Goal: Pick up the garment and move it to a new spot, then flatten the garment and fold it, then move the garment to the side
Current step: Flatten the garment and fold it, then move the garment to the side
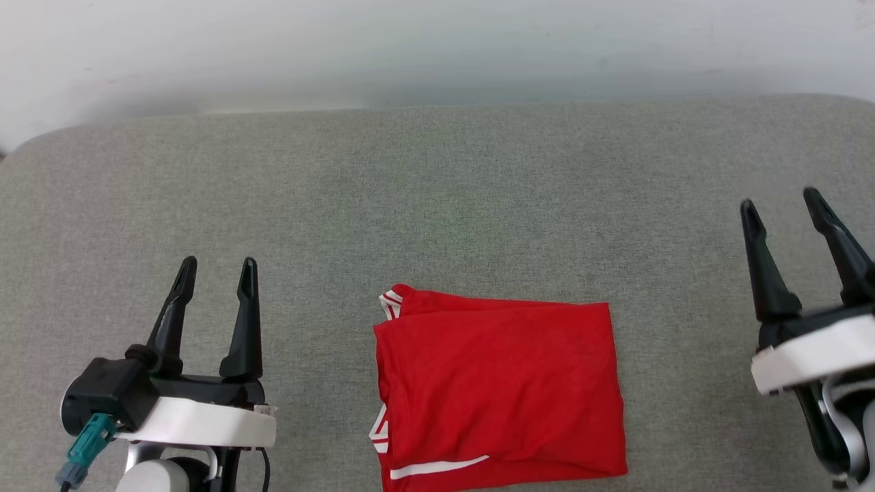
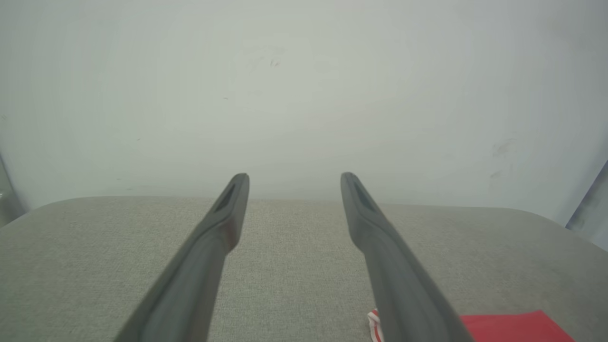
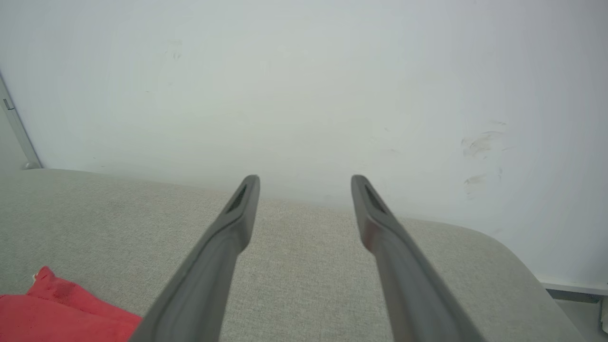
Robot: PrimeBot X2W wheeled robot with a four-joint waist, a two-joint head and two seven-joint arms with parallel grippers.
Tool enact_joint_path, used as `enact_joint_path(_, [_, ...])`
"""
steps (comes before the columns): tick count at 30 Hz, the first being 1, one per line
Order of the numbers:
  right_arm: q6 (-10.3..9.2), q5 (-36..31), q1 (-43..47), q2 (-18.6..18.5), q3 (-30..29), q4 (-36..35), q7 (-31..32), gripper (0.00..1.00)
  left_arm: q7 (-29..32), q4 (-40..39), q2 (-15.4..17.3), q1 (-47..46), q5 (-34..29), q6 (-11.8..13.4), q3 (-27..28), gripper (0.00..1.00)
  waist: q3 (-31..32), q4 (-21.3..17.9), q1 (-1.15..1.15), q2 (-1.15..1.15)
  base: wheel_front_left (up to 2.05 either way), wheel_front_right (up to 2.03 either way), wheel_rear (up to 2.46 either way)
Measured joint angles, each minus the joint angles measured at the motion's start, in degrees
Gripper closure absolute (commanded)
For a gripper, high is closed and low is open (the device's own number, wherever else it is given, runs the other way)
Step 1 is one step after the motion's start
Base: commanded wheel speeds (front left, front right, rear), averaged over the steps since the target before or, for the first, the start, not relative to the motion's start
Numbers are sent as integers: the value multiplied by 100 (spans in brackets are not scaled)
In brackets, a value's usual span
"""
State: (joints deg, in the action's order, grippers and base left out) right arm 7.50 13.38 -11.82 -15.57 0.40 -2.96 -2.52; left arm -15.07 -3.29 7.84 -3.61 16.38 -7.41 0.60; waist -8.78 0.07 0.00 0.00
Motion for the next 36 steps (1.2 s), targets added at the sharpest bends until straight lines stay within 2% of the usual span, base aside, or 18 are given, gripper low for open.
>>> enact_joint_path(8, [0, -186, 823, 568, -422, -430, -376, 0, 0, -19, 11, 185, -58, 0, -97, 0, 108, 1, 0, 0, 0, 0, 0])
enact_joint_path(15, [0, -350, 1129, 857, -420, -471, -471, 0, 0, -52, -27, 316, -159, 0, -123, 0, 179, 40, 0, 0, 0, 0, 0])
enact_joint_path(30, [0, -436, 1148, 913, -337, -434, -312, 0, 0, -80, -48, 322, -207, 0, -165, 0, 151, 59, 0, 0, 0, 0, 0])
enact_joint_path(33, [0, -296, 1172, 781, -97, -439, 102, 0, 0, -69, -38, 319, -200, 0, -188, 0, 112, 72, 0, 0, 0, 0, 0])
enact_joint_path(36, [0, -148, 1183, 501, 179, -532, 879, 0, 0, -59, -24, 307, -193, 0, -215, 0, 55, 82, 0, 0, 0, 0, 0])
